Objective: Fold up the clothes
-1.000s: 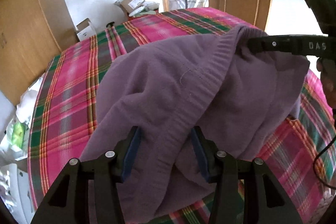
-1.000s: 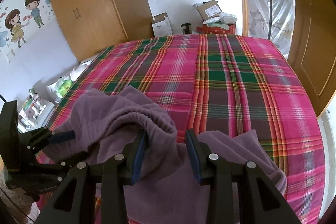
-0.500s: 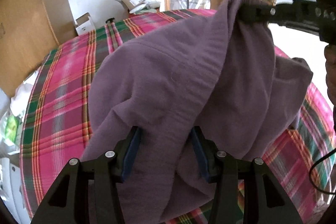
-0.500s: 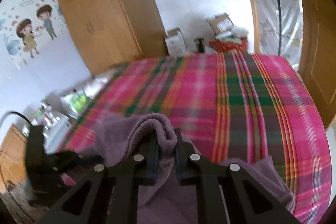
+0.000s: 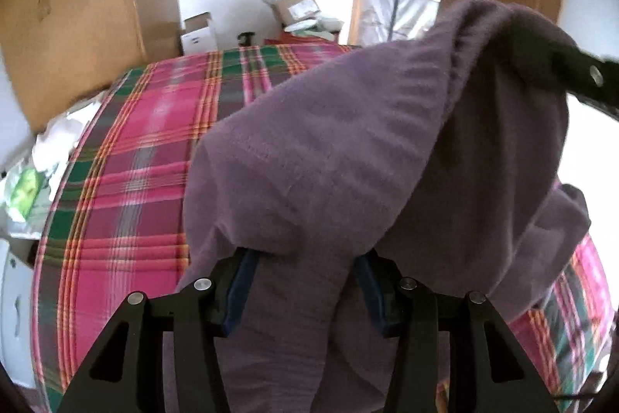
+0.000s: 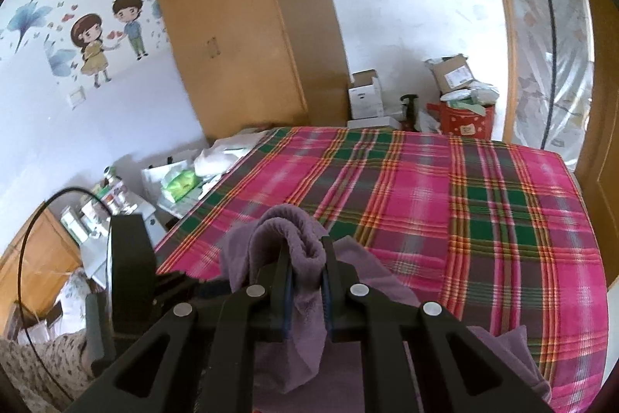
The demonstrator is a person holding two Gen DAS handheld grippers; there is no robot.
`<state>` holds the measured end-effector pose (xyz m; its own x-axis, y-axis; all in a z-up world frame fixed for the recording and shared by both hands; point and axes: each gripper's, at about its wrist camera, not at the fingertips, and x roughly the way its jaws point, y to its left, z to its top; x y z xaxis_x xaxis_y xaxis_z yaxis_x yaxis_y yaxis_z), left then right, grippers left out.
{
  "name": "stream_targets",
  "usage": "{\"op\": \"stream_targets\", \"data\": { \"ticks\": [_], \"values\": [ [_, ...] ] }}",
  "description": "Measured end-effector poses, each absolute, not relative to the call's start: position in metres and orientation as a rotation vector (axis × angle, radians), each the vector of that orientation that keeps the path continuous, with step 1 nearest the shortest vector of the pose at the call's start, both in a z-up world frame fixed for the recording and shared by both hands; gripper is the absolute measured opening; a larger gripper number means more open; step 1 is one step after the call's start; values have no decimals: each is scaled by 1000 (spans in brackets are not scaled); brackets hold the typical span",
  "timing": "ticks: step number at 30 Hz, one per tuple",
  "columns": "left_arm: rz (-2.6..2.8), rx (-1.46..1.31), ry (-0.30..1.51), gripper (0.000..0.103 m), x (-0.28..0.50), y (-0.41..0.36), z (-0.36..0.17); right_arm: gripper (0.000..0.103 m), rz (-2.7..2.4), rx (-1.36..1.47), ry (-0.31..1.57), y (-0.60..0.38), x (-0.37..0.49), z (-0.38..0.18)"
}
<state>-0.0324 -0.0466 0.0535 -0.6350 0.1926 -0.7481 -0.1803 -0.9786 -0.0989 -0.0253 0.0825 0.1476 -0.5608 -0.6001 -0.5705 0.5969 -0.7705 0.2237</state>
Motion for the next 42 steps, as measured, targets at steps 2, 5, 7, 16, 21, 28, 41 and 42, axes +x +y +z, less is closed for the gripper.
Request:
{"op": "stream_targets", "data": {
  "ticks": [2, 5, 7, 16, 21, 28, 41, 42],
  "values": [
    [2683, -1230, -71, 52, -34, -52, 54, 12, -2290, 835, 3, 81, -23, 148],
    [2689, -1222, -156, 47, -37, -60, 56, 12, -2277, 822, 19, 77, -21, 150],
    [2690, -1212, -223, 42, -38, -69, 59, 12, -2280, 819, 34, 74, -22, 150],
    [2740, -1179, -357, 34, -45, -104, 66, 12, -2254, 788, 81, 34, -43, 156],
    [2783, -1188, -428, 33, -56, -133, 67, 12, -2241, 771, 120, -1, -62, 158],
    [2820, -1254, -517, 33, -62, -164, 55, 12, -2186, 818, 93, -52, -100, 149],
    [2885, -1370, -582, 33, -55, -208, 35, 21, -2044, 956, 191, -105, -112, 116],
    [2889, -1373, -584, 33, -54, -211, 34, 22, -2050, 955, 191, -101, -111, 117]
  ]
}}
